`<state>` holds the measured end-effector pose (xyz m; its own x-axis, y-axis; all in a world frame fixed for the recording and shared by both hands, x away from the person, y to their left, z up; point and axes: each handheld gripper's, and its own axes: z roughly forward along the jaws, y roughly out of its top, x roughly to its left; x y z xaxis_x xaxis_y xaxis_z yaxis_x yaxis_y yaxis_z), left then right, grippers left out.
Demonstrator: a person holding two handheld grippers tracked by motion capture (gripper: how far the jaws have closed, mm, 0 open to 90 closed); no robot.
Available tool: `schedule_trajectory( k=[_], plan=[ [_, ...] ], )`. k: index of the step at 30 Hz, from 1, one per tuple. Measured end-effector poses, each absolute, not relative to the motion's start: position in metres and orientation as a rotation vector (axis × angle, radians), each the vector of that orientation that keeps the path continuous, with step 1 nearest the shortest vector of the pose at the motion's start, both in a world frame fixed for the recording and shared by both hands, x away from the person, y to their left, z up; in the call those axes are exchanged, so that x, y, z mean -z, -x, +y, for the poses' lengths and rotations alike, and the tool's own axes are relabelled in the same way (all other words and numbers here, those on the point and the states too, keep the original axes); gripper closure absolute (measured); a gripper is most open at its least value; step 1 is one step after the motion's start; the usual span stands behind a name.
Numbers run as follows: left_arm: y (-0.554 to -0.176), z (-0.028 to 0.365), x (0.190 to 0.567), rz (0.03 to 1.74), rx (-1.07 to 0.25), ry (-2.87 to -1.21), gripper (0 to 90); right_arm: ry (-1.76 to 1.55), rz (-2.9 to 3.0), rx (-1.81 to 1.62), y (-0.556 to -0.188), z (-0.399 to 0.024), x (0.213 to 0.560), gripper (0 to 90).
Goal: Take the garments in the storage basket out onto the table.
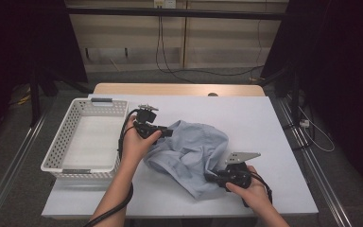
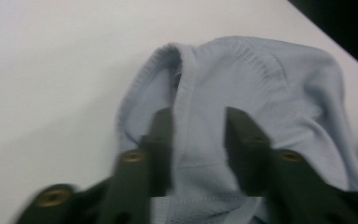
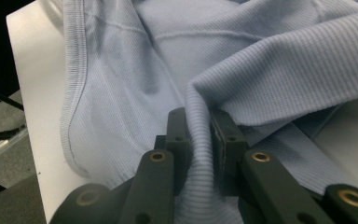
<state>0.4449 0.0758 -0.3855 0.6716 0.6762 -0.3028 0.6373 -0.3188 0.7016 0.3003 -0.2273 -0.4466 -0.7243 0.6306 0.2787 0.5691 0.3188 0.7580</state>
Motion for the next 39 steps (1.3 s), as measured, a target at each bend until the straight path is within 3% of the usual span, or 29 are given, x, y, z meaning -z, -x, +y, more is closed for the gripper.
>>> schedule_trajectory(
  k=[1, 3, 7, 12, 26, 27, 29, 32, 35, 39],
  plan=[
    [-0.444, 0.078, 0.385, 1.039, -0.068, -2.016, 35.6, -1.126, 2.5, -1.383, -0.301, -0.227, 0.446, 71.9],
    [-0.441, 0.082, 0.383, 1.058, -0.06, -2.002, 25.4, -1.132, 2.507, -1.383, -0.302, -0.23, 0.444, 58.0],
    [-0.431, 0.084, 0.383, 1.053, -0.036, -2.037, 18.9, -1.152, 2.438, -1.338, -0.306, -0.245, 0.436, 29.5],
    [-0.42, 0.083, 0.386, 1.037, -0.026, -2.079, 16.5, -1.269, 2.267, -1.348, -0.318, -0.274, 0.429, 17.5],
    [-0.397, 0.097, 0.388, 1.067, -0.033, -2.113, 15.5, -1.322, 2.161, -1.276, -0.361, -0.271, 0.434, 23.9],
    [-0.395, 0.099, 0.387, 1.062, -0.025, -2.116, 15.3, -1.326, 2.163, -1.257, -0.364, -0.269, 0.435, 26.6],
    [-0.391, 0.1, 0.388, 1.071, -0.02, -2.118, 15.1, -1.307, 2.178, -1.242, -0.367, -0.267, 0.437, 47.5],
    [-0.388, 0.104, 0.387, 1.072, -0.022, -2.119, 15.1, -1.314, 2.226, -1.264, -0.369, -0.266, 0.437, 71.7],
    [-0.385, 0.108, 0.388, 1.086, -0.03, -2.103, 15.0, -1.314, 2.257, -1.273, -0.367, -0.265, 0.436, 82.0],
    [-0.382, 0.112, 0.39, 1.097, -0.018, -2.091, 14.8, -1.324, 2.278, -1.224, -0.361, -0.27, 0.436, 84.4]
  ],
)
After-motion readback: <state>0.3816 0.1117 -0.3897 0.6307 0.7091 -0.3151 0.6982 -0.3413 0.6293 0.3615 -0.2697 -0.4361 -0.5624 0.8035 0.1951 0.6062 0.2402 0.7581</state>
